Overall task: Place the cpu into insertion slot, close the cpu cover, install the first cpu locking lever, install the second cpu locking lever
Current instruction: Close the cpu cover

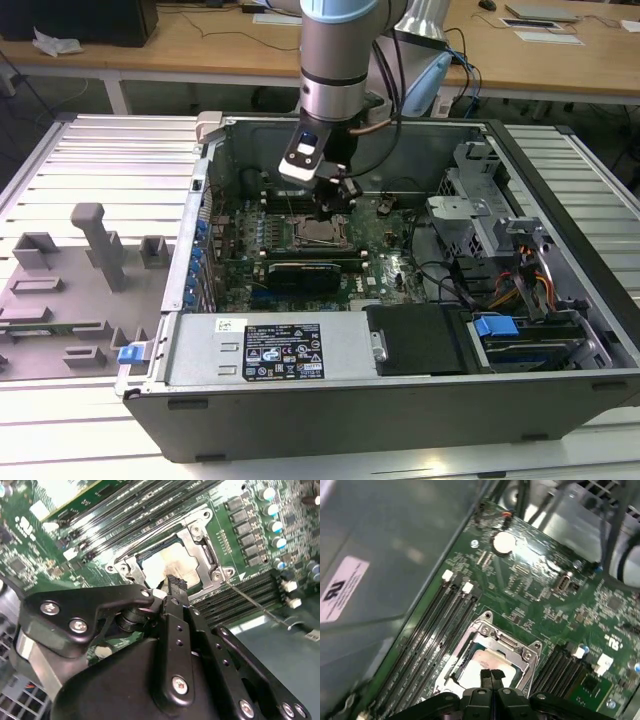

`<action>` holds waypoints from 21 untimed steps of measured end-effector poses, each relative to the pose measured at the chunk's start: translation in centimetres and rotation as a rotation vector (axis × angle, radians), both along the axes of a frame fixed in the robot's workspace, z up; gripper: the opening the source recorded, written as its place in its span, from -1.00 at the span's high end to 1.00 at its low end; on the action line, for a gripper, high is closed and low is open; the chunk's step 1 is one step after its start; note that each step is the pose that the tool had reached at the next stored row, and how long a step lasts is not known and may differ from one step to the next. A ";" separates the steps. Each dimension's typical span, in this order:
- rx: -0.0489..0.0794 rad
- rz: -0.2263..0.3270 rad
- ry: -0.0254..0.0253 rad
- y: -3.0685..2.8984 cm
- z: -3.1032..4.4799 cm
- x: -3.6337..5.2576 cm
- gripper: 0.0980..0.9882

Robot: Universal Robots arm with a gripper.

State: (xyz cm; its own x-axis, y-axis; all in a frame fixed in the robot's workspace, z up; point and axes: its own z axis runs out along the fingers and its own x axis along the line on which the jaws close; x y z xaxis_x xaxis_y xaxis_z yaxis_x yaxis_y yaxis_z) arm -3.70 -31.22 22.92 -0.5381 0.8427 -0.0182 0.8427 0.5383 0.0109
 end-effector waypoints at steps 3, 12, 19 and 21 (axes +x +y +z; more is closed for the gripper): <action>0.000 0.070 0.0000 0.00 0.00 0.00 0.98; 0.000 0.374 0.0000 0.00 -0.01 0.00 0.98; 0.000 0.542 0.0000 0.00 -0.02 0.00 0.98; 0.000 0.579 0.0000 0.00 -0.03 0.00 0.98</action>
